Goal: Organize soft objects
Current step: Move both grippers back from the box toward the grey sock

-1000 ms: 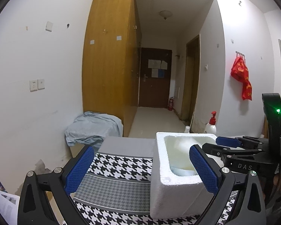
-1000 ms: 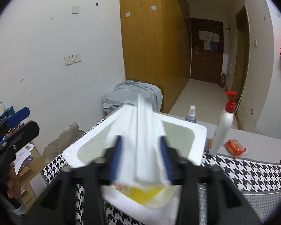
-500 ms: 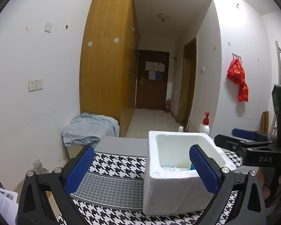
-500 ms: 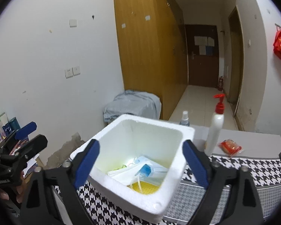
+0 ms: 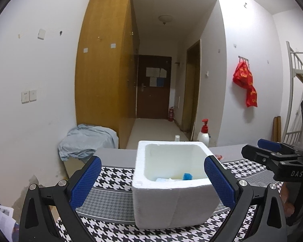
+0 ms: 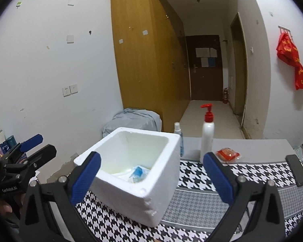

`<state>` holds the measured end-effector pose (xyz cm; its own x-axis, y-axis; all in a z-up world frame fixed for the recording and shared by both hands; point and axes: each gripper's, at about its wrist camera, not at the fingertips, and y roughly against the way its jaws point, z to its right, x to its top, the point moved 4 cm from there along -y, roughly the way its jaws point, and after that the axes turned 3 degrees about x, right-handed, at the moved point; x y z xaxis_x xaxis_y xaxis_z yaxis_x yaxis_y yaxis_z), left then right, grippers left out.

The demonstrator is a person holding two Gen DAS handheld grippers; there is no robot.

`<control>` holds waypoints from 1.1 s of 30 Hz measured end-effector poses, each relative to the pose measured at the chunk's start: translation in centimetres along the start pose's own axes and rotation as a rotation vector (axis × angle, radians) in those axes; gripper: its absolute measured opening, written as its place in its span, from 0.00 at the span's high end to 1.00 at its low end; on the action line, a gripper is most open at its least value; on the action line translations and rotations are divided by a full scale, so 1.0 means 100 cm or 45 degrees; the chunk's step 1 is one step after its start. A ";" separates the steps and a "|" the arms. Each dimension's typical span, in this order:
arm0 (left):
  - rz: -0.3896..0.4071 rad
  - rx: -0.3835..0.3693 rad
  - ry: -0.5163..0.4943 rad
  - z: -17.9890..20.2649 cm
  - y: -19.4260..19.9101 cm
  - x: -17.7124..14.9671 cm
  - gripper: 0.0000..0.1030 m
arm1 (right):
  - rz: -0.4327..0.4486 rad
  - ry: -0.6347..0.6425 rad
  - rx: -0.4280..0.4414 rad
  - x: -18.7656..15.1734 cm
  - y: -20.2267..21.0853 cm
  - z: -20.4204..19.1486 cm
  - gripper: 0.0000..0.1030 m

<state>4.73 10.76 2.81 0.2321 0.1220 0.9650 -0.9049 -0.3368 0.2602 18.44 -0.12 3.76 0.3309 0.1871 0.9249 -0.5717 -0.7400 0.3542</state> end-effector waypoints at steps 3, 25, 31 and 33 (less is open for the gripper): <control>0.001 -0.016 0.002 0.008 0.003 -0.002 0.01 | 0.002 -0.006 -0.002 -0.006 0.009 0.003 0.00; -0.008 -0.095 -0.027 0.062 0.013 -0.042 0.01 | -0.022 -0.066 -0.097 -0.066 0.048 0.050 0.00; -0.011 -0.141 -0.052 0.078 0.008 -0.053 0.01 | -0.024 -0.087 -0.120 -0.077 0.057 0.064 0.00; -0.024 -0.164 -0.070 0.085 0.005 -0.056 0.01 | -0.040 -0.096 -0.129 -0.081 0.059 0.068 0.00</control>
<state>5.97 1.96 -2.21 0.2658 0.0747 0.9611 -0.9376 -0.2120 0.2758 17.54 -10.40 -2.64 0.4035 0.1573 0.9013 -0.6318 -0.6646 0.3989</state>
